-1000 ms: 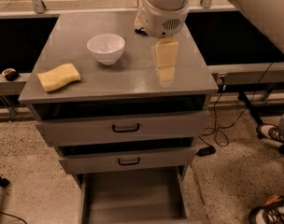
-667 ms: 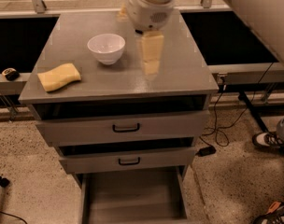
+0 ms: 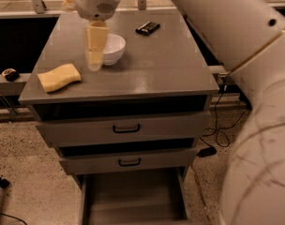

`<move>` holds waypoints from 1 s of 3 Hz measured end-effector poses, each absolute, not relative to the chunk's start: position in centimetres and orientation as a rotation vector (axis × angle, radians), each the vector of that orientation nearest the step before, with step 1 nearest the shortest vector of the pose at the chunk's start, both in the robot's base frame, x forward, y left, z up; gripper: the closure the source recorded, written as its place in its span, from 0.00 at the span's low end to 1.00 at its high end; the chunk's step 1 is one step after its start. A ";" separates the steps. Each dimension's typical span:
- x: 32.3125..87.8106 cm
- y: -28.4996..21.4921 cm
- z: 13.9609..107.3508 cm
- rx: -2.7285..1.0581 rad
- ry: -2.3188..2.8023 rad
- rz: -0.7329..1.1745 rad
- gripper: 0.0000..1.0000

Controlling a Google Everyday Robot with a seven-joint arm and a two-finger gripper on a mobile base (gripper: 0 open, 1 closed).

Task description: Place sponge into bottom drawer

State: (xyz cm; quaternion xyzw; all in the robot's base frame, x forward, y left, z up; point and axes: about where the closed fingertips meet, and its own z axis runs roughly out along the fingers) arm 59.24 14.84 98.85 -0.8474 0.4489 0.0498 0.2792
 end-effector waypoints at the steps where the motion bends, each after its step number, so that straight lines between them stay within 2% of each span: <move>1: 59.4 19.7 96.5 -2.241 1.218 0.229 0.00; 3: 57.1 27.9 91.0 -2.364 1.174 0.483 0.00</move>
Offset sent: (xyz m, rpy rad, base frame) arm -0.0177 0.1416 -0.0710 0.0244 0.2162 0.1000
